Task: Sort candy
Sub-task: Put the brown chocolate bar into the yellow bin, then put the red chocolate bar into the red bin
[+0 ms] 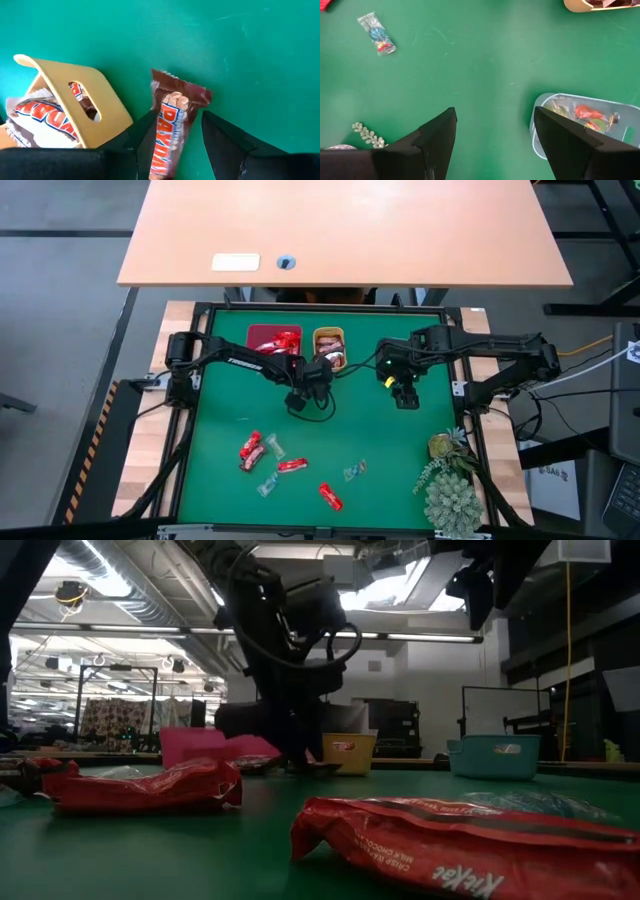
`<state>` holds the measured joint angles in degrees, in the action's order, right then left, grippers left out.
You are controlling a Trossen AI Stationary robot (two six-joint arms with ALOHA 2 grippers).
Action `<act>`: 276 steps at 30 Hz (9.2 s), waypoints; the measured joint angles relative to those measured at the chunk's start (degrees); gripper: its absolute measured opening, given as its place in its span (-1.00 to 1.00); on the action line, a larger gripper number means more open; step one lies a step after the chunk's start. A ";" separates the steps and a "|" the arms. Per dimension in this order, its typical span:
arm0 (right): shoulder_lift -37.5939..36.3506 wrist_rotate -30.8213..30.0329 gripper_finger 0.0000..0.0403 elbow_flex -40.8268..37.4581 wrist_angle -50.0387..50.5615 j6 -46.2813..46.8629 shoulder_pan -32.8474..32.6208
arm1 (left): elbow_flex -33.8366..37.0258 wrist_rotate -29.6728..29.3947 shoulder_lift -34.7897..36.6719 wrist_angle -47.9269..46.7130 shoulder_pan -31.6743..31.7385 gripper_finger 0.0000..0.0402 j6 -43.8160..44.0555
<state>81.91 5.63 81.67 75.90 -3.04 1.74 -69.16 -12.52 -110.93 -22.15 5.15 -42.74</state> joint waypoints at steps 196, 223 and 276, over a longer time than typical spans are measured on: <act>18.64 -6.76 -0.51 -9.60 -59.36 -12.65 18.16 | 16.35 -6.02 35.17 -17.27 -25.86 -0.54 75.65; 18.64 -7.56 0.31 -9.60 -58.97 -13.75 18.16 | 16.39 12.31 35.15 -30.34 -31.53 -0.51 105.43; 18.50 -7.54 0.31 -9.64 -50.83 -10.90 18.09 | 16.34 5.47 13.88 -24.09 -35.67 -0.38 112.72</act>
<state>100.41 -1.91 72.03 25.07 -13.94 19.84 -52.82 -7.05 -97.06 -46.24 -30.52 69.98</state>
